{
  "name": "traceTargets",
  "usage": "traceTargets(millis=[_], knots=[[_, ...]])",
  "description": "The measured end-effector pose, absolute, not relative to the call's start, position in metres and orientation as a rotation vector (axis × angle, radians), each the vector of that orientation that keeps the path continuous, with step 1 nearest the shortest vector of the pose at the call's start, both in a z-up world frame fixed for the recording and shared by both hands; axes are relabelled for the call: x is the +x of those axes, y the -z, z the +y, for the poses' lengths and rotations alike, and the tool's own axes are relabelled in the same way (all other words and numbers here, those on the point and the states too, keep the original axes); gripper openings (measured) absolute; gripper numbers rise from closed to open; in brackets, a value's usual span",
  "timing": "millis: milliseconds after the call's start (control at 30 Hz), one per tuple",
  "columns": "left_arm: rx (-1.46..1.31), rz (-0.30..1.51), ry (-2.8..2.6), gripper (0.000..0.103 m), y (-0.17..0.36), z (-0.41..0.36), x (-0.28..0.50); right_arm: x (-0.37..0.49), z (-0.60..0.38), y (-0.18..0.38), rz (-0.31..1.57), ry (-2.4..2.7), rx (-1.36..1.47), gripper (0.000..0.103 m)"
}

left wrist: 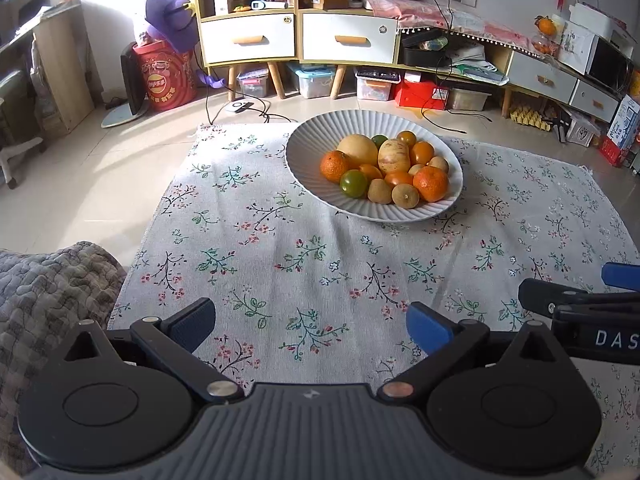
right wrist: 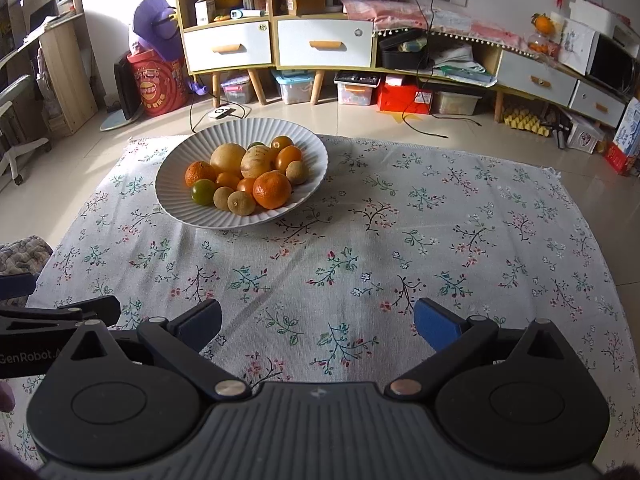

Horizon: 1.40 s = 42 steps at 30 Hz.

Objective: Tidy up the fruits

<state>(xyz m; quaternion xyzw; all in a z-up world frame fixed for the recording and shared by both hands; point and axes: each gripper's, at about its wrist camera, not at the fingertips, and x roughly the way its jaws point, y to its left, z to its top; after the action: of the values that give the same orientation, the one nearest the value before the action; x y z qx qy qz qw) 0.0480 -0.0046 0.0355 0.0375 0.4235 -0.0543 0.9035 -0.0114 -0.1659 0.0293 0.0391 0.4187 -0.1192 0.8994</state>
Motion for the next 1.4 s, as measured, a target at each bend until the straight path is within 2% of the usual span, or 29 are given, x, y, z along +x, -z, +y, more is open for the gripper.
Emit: traceTargets(millis=[1400], knots=[[0.143,0.906,0.050,0.094,-0.030,-0.018,0.055,-0.006,-0.168,-0.024,0.894,0.284,0.063,0.103]])
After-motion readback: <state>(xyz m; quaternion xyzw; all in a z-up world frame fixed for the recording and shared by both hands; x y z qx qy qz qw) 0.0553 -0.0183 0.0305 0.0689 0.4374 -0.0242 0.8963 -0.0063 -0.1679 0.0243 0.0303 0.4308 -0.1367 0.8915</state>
